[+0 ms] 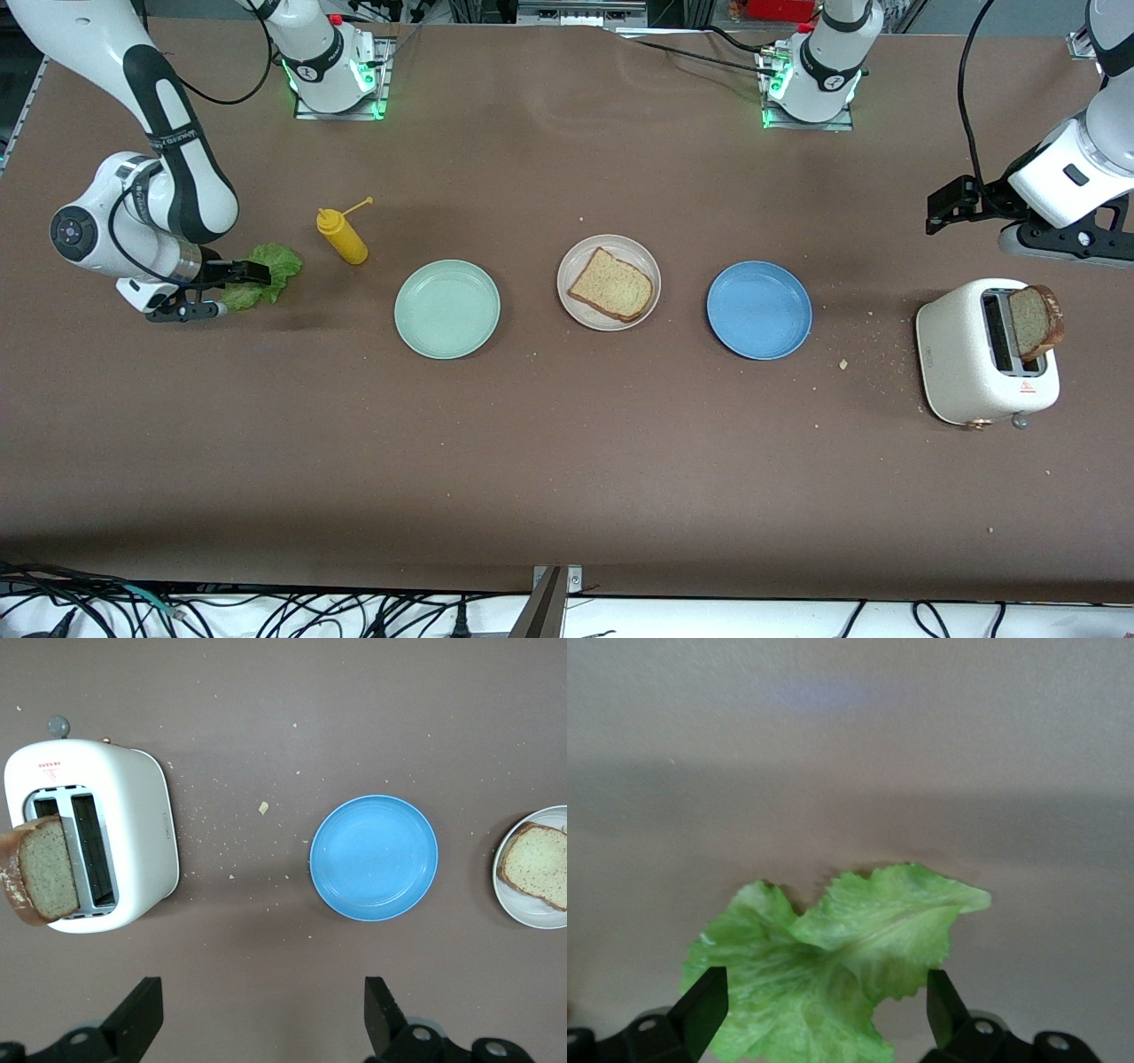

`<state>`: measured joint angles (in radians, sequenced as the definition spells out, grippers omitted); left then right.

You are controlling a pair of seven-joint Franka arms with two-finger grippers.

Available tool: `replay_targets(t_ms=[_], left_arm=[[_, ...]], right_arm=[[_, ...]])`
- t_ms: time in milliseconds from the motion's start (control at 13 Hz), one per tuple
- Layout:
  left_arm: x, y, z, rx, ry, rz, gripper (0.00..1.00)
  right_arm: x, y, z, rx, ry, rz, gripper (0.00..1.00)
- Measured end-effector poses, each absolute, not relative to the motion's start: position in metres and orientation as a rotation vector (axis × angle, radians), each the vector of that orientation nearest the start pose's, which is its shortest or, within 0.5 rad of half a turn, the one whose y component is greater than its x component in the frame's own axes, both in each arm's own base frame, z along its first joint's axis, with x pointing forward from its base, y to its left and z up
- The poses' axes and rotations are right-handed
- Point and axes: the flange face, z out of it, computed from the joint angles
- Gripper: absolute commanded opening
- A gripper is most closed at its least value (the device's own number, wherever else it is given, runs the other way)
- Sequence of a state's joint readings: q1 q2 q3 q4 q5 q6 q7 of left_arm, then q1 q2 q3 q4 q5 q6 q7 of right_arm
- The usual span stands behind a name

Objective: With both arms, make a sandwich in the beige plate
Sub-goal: 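Grasp the green lettuce leaf with the right gripper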

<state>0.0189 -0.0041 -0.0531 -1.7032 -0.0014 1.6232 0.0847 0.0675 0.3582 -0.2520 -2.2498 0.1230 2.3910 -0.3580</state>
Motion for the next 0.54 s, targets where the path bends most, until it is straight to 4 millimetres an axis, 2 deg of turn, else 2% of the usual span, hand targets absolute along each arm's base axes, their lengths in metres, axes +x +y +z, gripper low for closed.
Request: replay_targets(t_ms=[77, 154, 384, 537], left_arm=[[0.552, -0.019, 0.568, -3.137, 0.187, 0.12, 1.0], [0.552, -0.019, 0.568, -3.137, 0.187, 0.121, 1.0], [0.552, -0.021, 0.568, -3.137, 0.191, 0.122, 1.0], [0.552, -0.028, 0.568, -3.135, 0.212, 0.122, 1.0]], right_arm=[[0.508, -0.098, 0.191, -3.088, -0.13, 0.319, 0.94], [0.507, -0.098, 0.188, -3.088, -0.131, 0.331, 0.85], [0.503, -0.099, 0.175, -3.087, -0.132, 0.367, 0.3], [0.503, -0.099, 0.174, -3.088, -0.137, 0.371, 0.0]])
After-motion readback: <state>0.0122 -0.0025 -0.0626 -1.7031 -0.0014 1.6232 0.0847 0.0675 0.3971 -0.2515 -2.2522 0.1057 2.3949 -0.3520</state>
